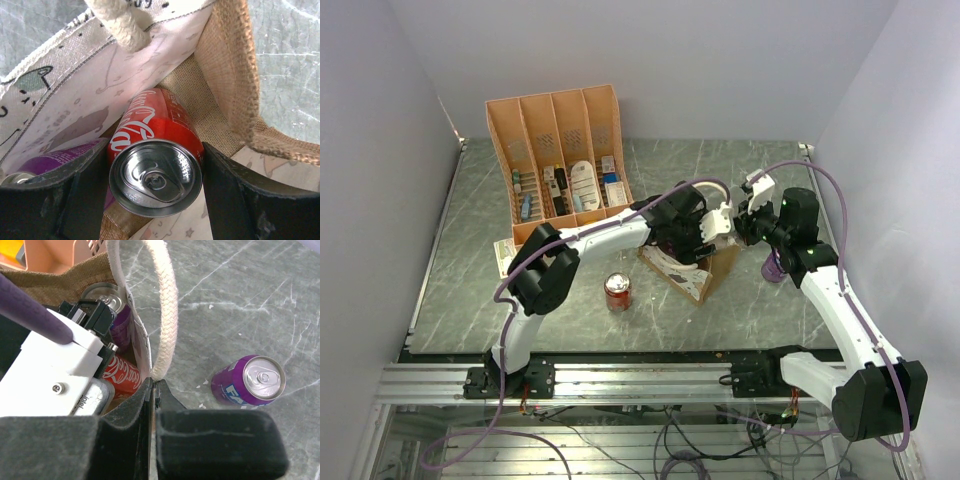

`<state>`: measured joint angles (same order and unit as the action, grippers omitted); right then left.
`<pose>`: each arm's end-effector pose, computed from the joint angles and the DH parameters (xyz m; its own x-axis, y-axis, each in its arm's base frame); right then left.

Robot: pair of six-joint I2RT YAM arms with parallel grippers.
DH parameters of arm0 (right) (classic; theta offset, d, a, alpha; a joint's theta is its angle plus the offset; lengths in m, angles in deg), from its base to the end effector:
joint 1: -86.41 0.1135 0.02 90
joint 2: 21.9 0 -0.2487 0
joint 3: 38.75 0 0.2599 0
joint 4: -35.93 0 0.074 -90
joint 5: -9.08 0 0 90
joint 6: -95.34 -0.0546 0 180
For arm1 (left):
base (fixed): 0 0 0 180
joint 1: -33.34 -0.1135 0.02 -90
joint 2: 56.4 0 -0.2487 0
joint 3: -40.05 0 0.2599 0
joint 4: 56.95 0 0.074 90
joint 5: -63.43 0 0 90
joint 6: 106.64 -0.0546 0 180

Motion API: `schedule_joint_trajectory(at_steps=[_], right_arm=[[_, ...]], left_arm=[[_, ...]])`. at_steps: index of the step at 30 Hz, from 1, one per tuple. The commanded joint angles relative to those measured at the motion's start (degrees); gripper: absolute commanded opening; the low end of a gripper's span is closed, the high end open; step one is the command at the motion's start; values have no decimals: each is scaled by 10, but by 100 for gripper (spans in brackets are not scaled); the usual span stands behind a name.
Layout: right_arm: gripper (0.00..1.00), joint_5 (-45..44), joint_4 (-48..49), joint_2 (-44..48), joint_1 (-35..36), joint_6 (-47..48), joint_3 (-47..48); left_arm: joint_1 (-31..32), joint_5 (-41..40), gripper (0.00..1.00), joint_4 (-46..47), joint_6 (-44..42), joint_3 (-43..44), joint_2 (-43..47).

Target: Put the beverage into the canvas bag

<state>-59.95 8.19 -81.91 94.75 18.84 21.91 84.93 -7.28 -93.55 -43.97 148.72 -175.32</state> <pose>0.2612 0.0580 0.2749 -0.3329 -0.2691 -0.9037 -0.5434 0.8380 -0.0494 0.2852 -0.3888 0.1934 0.0013 0.6958 -0.7182 0.9898 0.1012 0.0999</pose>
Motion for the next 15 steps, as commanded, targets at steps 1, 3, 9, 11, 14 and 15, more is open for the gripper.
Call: schedule_joint_trajectory(at_steps=[1, 3, 9, 11, 14, 15], right_arm=[[0, -7, 19, 3, 0, -1, -5], [0, -5, 19, 3, 0, -1, -5], [0, 0, 18, 5, 0, 2, -6], [0, 2, 17, 6, 0, 3, -6], [0, 3, 16, 7, 0, 3, -6], [0, 4, 16, 7, 0, 4, -5]], left_arm=[[-2, -6, 43, 49, 15, 4, 26], [-2, 1, 46, 44, 22, 10, 24], [-2, 14, 53, 21, 37, 37, 6], [-2, 21, 54, 12, 41, 47, 1], [-2, 30, 60, 3, 46, 60, 0], [-2, 33, 62, 0, 47, 64, 0]])
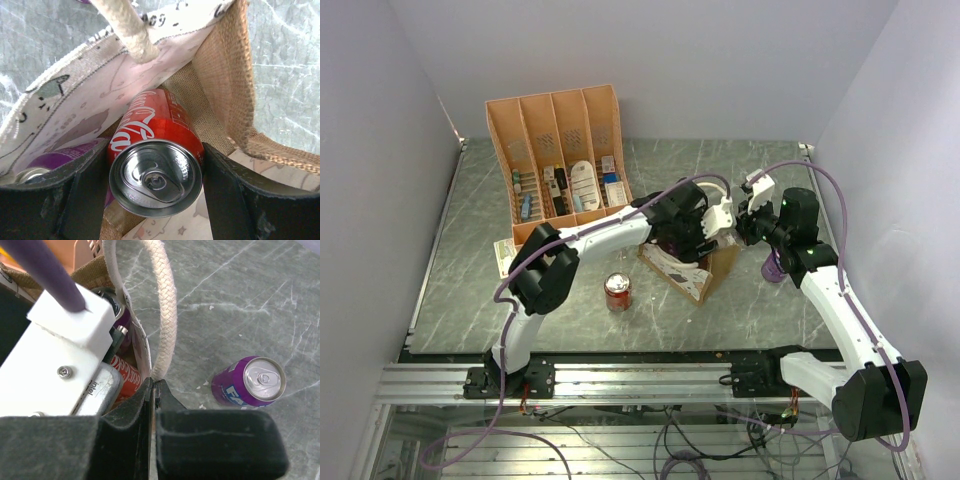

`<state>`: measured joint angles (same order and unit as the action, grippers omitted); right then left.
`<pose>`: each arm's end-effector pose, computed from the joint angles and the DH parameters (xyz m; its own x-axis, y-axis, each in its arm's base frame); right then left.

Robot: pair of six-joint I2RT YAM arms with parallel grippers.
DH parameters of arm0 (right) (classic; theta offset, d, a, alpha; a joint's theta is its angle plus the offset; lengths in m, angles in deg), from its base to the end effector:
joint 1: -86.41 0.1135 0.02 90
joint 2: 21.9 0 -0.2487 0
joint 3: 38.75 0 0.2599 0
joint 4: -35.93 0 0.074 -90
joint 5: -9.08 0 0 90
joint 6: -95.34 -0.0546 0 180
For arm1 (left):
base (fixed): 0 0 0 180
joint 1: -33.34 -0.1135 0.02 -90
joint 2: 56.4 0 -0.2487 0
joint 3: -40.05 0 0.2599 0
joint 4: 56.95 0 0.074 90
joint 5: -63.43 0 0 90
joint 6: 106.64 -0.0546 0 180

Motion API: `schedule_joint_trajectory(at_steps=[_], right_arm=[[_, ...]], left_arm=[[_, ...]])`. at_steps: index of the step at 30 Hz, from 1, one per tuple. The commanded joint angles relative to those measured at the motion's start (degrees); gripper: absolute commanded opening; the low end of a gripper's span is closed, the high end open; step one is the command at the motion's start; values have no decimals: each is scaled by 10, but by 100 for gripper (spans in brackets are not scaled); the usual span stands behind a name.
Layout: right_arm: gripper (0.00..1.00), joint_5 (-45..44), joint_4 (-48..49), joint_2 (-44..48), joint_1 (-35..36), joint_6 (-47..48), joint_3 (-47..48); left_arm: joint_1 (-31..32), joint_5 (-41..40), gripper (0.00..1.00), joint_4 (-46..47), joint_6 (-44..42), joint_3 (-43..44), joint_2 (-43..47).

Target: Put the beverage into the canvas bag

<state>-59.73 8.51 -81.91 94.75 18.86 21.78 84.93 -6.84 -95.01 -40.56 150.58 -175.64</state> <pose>0.2613 0.0583 0.2747 -0.3291 -0.2685 -0.9053 -0.5462 0.8362 -0.0495 0.2864 -0.3909 0.1998 -0.0565 0.6855 -0.7258 0.9891 0.1375 0.0529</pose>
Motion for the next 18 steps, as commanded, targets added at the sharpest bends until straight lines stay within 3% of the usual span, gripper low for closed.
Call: schedule_joint_trajectory(at_steps=[1, 8, 12, 18], right_arm=[[0, 2, 13, 8, 0, 4, -4], [0, 4, 12, 9, 0, 4, -4], [0, 6, 10, 9, 0, 6, -3], [0, 10, 9, 11, -1, 9, -3]], left_arm=[[-2, 31, 64, 11, 13, 50, 3], [-2, 43, 74, -8, 9, 69, 7], [-2, 42, 84, -15, 6, 74, 12], [-2, 38, 85, -18, 3, 74, 7]])
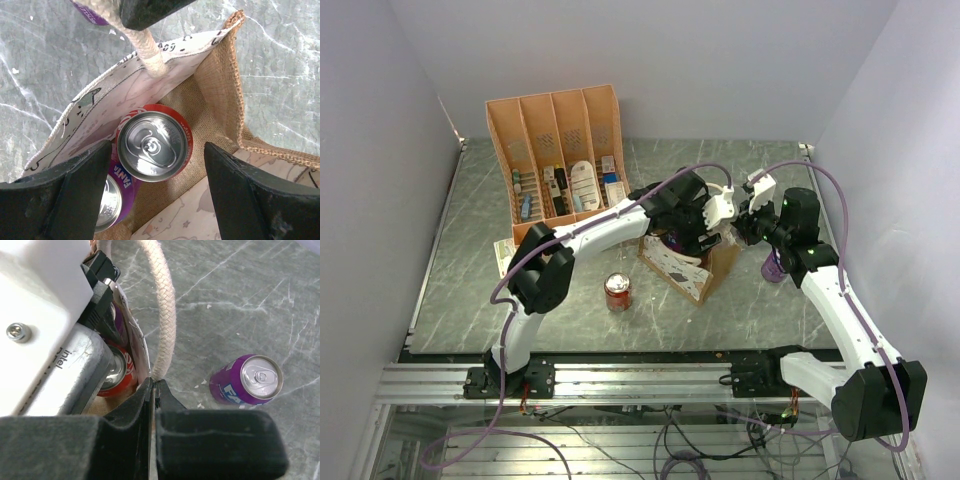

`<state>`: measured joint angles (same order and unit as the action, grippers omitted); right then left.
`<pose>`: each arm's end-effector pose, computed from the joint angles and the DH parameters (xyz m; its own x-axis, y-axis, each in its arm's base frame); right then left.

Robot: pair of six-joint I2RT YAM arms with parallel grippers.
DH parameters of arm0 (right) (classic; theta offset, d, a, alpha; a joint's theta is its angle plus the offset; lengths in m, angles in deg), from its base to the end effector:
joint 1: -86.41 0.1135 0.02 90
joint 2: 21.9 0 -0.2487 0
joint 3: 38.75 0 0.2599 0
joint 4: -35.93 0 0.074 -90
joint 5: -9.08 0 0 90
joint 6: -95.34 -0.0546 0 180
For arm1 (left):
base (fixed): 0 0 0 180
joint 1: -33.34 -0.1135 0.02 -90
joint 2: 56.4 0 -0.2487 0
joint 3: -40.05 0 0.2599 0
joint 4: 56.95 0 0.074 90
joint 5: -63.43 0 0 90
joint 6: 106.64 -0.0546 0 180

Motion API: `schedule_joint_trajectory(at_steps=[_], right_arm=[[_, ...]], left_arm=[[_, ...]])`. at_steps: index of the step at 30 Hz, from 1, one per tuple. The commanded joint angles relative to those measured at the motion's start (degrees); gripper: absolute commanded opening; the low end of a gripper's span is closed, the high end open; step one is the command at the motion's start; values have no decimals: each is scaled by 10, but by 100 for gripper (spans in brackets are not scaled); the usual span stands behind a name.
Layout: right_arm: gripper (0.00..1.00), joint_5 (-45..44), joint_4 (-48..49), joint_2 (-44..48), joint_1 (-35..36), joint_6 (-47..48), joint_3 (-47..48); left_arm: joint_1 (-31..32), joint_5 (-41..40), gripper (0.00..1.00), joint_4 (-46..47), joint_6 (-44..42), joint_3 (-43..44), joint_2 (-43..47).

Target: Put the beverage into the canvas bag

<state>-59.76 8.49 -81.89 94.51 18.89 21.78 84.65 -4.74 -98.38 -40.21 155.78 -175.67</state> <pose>0.2615 0.0571 0.2748 -0.3300 -0.2677 -0.9052 -0.5425 0.8385 -0.0502 0.2900 -0.3945 0.2263 -0.0494 0.6555 -0.7535 0.9915 0.1231 0.0420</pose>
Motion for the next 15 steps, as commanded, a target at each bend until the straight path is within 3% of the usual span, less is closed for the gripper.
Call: schedule_joint_trajectory(at_steps=[1, 10, 15], right_arm=[[0, 11, 9, 12, 1, 9, -3], [0, 13, 8, 14, -1, 10, -3], [0, 30, 4, 15, -4, 13, -2]], left_arm=[[1, 17, 85, 16, 0, 21, 7], [1, 50, 87, -3, -6, 36, 22], [1, 63, 99, -13, -18, 37, 46]])
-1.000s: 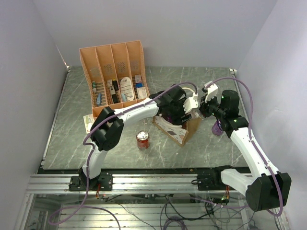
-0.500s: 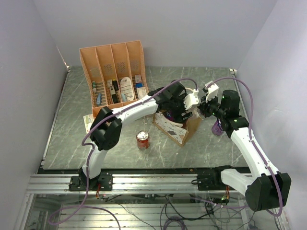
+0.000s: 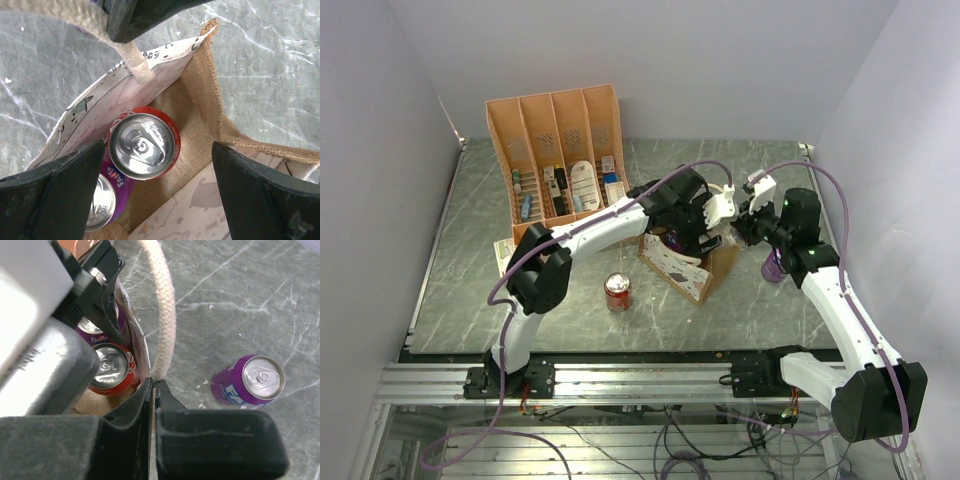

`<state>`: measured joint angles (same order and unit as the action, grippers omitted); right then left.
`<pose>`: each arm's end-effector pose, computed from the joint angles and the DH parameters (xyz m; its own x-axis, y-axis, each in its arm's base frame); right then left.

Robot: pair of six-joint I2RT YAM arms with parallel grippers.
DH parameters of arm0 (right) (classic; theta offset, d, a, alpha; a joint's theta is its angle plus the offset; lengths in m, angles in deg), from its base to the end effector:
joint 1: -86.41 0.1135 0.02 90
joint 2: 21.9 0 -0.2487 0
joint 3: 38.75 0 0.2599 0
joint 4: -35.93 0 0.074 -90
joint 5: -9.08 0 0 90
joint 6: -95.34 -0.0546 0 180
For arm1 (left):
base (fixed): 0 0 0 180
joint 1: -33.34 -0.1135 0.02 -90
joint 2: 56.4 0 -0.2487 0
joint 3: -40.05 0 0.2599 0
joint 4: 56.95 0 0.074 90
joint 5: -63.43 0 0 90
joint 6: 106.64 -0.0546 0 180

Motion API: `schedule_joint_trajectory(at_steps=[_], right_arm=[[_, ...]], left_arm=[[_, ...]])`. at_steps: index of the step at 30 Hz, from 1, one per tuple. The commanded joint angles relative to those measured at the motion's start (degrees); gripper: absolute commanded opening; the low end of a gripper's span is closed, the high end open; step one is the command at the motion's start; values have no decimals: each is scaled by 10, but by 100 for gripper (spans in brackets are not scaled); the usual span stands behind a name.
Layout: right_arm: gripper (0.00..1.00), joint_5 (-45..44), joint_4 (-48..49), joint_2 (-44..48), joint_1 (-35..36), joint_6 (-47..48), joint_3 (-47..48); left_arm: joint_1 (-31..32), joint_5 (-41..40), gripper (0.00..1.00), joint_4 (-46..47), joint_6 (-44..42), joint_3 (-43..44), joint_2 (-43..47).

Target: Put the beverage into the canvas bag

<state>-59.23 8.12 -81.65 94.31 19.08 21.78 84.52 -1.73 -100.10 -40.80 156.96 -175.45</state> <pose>0.2604 0.0565 0.2752 -0.3295 -0.2685 -0.9052 -0.5477 0.8353 -0.0484 0.2877 -0.3941 0.2334 -0.0413 0.6438 -0.7641 0.9965 0.0823 0.0155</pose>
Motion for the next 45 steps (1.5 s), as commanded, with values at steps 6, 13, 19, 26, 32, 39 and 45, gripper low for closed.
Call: schedule_joint_trajectory(at_steps=[6, 13, 19, 26, 32, 39, 45], right_arm=[[1, 48, 3, 16, -4, 18, -2], [6, 60, 1, 16, -8, 21, -2], [23, 84, -5, 17, -10, 28, -1], [36, 105, -14, 21, -10, 37, 2], [55, 126, -24, 25, -10, 46, 4], [65, 118, -24, 27, -12, 45, 6], [71, 129, -21, 43, -26, 39, 2]], left_arm=[[1, 22, 100, -8, -34, 22, 71], [1, -7, 97, -14, -65, 6, 112], [0, -39, 95, -33, -87, -9, 152], [-10, -81, 95, -56, -80, -24, 220], [-41, -91, 99, -131, -76, -57, 298], [-113, -63, 99, -189, -86, -210, 429], [-161, -70, 99, -211, -144, -331, 499]])
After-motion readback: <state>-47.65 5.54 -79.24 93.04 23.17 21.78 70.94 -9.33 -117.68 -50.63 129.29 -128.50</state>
